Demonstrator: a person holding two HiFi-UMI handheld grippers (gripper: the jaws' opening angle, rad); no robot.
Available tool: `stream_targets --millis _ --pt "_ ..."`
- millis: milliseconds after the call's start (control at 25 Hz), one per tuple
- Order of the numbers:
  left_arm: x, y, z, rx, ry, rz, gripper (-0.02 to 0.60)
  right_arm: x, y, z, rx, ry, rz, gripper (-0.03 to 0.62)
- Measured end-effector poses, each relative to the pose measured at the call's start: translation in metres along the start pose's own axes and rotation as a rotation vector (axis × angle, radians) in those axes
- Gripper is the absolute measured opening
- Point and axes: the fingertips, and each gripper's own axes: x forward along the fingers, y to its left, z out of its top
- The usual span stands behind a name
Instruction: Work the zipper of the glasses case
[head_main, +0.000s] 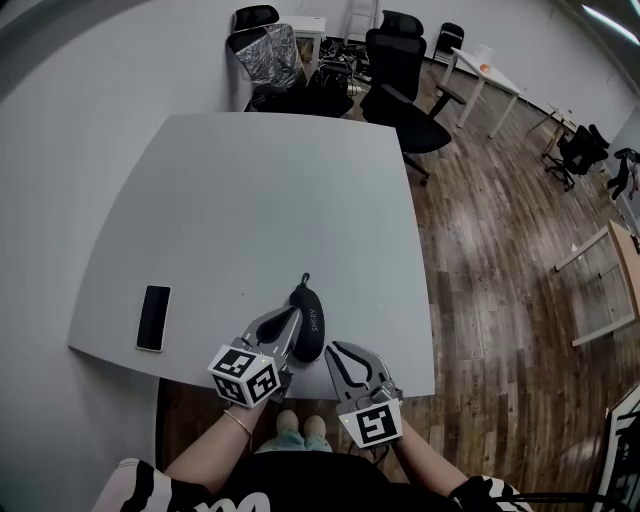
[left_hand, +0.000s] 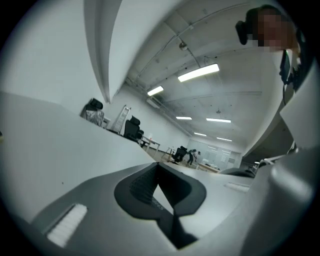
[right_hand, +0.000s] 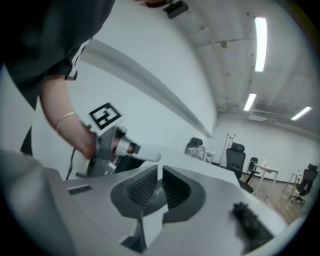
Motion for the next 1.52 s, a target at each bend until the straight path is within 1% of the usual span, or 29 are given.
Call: stream_targets --millis 40,120,160,200,240,320,360,440,560,680,840,920,1240,1520 --pt "-0.006 -0.006 0.013 0.049 -0.056 0.016 0.003 0.001 -0.014 0.017 0.042 -0.037 -0.057 0.021" --pt "-0.02 -0.021 0.038 0.163 -0.164 0.047 0.003 0.003 -0.041 0.042 0.137 -0.088 -0.183 0.008" --pt "-0.027 -0.028 0.047 0.21 -0.205 0.063 0.003 0.003 -0.052 0.051 0.179 -0.109 -0.237 0.006" --pt "-0.034 -0.033 0.053 0.238 -0.232 0.079 0.0 0.003 -0.059 0.057 0.217 -0.126 -0.276 0.006" --pt "-0.039 -0.036 0.056 0.248 -0.247 0.096 -0.004 0.003 -0.064 0.059 0.258 -0.134 -0.301 0.006" --pt "-0.044 -0.033 0.055 0.234 -0.25 0.14 -0.011 0.004 -0.068 0.053 0.326 -0.109 -0.326 0.006" --pt "-0.044 -0.03 0.053 0.223 -0.247 0.162 -0.011 0.006 -0.067 0.047 0.338 -0.087 -0.331 0.006" --pt "-0.044 -0.025 0.052 0.216 -0.241 0.188 -0.011 0.011 -0.061 0.04 0.327 -0.059 -0.33 0.005" --pt "-0.05 -0.023 0.055 0.227 -0.246 0.204 -0.011 0.013 -0.051 0.044 0.291 -0.072 -0.303 0.005" --pt "-0.054 -0.02 0.054 0.216 -0.255 0.219 -0.011 0.01 -0.047 0.046 0.304 -0.077 -0.276 0.003" --pt "-0.052 -0.024 0.051 0.219 -0.247 0.2 -0.011 0.009 -0.049 0.051 0.285 -0.069 -0.29 0.005" --pt "-0.051 -0.026 0.051 0.218 -0.244 0.192 -0.011 0.007 -0.049 0.057 0.284 -0.081 -0.296 0.005" --pt "-0.053 -0.026 0.053 0.219 -0.247 0.183 -0.011 0.005 -0.046 0.064 0.266 -0.113 -0.29 0.003" --pt "-0.054 -0.026 0.051 0.217 -0.243 0.182 -0.011 0.004 -0.043 0.065 0.27 -0.106 -0.289 0.003"
